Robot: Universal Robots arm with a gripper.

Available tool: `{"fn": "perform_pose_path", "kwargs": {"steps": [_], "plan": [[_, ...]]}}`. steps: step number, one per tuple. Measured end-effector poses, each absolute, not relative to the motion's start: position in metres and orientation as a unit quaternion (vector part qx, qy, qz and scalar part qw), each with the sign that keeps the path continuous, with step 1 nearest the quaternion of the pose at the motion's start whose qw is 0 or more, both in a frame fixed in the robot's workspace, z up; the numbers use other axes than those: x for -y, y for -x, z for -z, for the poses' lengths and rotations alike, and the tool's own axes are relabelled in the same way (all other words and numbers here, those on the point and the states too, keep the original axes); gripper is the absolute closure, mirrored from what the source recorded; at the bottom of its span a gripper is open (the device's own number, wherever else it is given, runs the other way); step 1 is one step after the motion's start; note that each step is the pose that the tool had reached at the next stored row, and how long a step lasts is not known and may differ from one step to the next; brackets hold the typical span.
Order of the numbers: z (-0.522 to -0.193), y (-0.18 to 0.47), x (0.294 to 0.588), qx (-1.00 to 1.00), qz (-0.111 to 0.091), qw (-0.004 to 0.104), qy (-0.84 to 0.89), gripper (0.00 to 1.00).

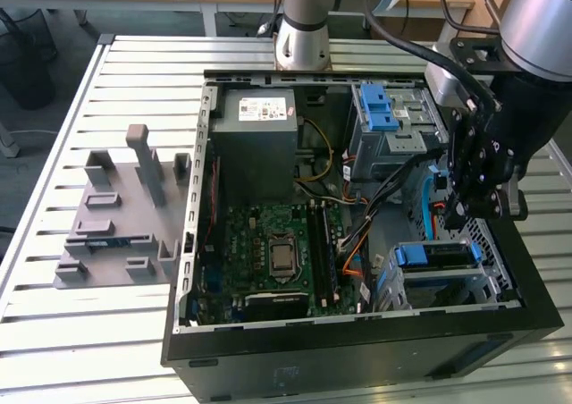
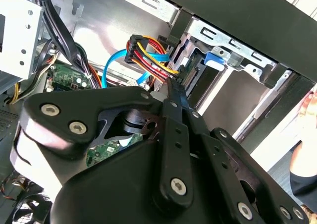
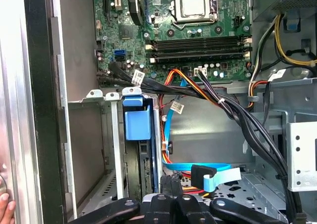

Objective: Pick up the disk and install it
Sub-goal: 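Insert the first disk wire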

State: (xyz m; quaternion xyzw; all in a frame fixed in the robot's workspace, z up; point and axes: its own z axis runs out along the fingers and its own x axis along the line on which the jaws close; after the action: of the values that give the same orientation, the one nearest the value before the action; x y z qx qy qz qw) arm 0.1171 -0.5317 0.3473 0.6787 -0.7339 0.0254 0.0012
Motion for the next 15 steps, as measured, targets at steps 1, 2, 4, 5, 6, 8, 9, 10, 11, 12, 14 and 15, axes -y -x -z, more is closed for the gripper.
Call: {"fn": "perform_pose_path", "kwargs": {"steps": [1, 2, 4, 5, 6, 8, 9, 10, 11, 12, 14, 15], "plan": [[-0.3473, -0.1171, 0.5317, 0.734, -0.025, 0.001, -0.679, 0.89], [-0.3474, -0.1171, 0.5318, 0.734, -0.025, 0.001, -0.679, 0.89], [-0.3484, -0.1171, 0.5318, 0.734, -0.025, 0.001, -0.679, 0.89], [-0.3493, -0.1171, 0.5318, 0.734, -0.025, 0.001, -0.679, 0.89], [-0.3505, -0.1171, 0.5318, 0.734, -0.025, 0.001, -0.679, 0.89], [-0.3531, -0.1171, 0.5318, 0.734, -0.025, 0.001, -0.679, 0.89], [-0.3543, -0.1171, 0.5318, 0.734, -0.025, 0.001, -0.679, 0.89], [-0.3553, -0.1171, 0.5318, 0.734, -0.025, 0.001, -0.679, 0.83], [-0.3559, -0.1171, 0.5318, 0.734, -0.025, 0.001, -0.679, 0.83], [-0.3563, -0.1171, 0.5318, 0.734, -0.025, 0.001, -0.679, 0.76], [-0.3563, -0.1171, 0.5318, 0.734, -0.025, 0.001, -0.679, 0.76], [-0.3563, -0.1171, 0.5321, 0.734, -0.025, 0.001, -0.679, 0.76]]}}
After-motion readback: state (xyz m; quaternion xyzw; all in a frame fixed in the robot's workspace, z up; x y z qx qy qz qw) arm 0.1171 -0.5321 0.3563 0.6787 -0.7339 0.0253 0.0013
